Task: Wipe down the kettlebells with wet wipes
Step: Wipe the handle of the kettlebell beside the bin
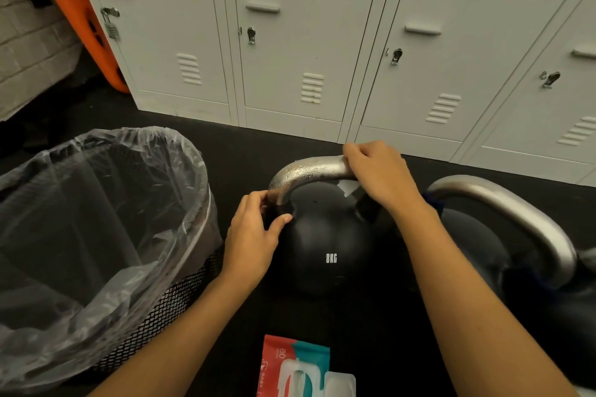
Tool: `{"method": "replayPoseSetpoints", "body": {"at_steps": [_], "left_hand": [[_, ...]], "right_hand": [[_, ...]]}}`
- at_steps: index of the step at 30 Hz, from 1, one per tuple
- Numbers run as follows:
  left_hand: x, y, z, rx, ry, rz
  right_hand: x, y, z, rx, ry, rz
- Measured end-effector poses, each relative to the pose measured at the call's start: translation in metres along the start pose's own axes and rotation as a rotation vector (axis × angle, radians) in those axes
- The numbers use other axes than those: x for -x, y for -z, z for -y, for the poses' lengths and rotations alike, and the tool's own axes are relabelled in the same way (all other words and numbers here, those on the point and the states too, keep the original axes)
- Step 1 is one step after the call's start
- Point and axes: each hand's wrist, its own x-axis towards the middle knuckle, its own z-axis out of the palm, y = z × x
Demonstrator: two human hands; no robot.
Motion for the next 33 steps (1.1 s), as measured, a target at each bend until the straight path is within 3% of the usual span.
{"method": "replayPoseSetpoints", "body": {"at_steps": [7,15,27,33], "left_hand": [[0.0,0.0,0.0,0.021,0.002,0.001],[-0.001,-0.001,0.002,0.033,0.004,-0.01],[-0.001,-0.001,0.004,0.032,-0.007,-0.018],[-0.001,-0.002,0.003,0.032,0.003,-0.018]], "right_hand": [[-0.031,0.003,0.035,0.257,0.016,0.38],[-0.04,-0.006,0.067,0.273,-0.045,0.672],[-0.05,0.018,0.05,0.323,-0.163,0.776],[-0.041,0.003,0.072,0.322,-0.065,0.769]]}}
